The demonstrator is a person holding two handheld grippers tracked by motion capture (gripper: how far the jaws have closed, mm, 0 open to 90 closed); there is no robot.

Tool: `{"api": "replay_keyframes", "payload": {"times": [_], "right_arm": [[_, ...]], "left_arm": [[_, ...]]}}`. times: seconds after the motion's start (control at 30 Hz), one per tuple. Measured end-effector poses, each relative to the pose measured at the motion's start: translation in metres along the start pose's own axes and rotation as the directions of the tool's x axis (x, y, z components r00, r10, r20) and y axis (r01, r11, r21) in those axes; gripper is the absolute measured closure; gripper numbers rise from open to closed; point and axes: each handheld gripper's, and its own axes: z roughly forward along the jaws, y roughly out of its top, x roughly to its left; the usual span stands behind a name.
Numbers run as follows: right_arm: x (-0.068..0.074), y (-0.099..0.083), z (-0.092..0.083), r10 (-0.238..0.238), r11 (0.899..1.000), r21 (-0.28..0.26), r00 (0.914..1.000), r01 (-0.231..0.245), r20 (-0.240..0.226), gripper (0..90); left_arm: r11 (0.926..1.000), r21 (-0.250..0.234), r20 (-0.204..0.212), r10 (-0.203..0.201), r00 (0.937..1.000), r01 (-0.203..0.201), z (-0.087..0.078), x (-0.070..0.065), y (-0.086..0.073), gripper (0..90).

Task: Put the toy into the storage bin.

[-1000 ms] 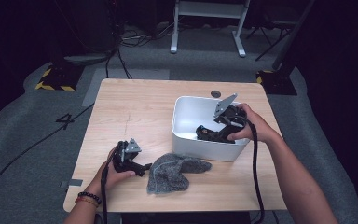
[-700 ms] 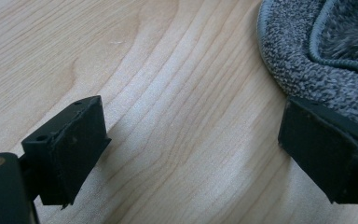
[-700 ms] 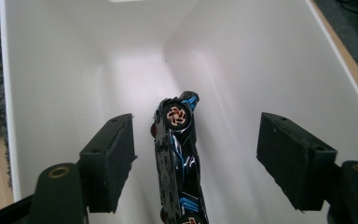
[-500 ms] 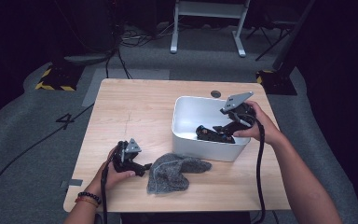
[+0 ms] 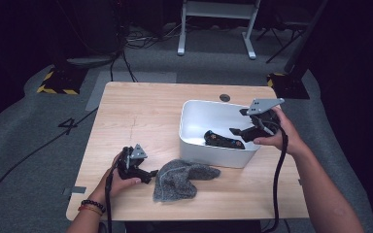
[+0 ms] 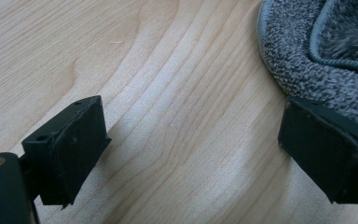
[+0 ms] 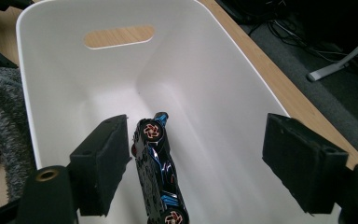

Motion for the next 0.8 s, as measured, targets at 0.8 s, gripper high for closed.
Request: {"api": "replay_keyframes", "payload": {"times": [0.8], "right_arm": [[0.020, -0.021, -0.045, -0.018, 0.996, -0.091, 0.9985, 0.022, 0.052, 22.2]], "left_arm": [[1.0000, 0.000, -0.001, 0.000, 1.0000, 0.000, 0.000, 0.000, 0.000, 8.3]]}}
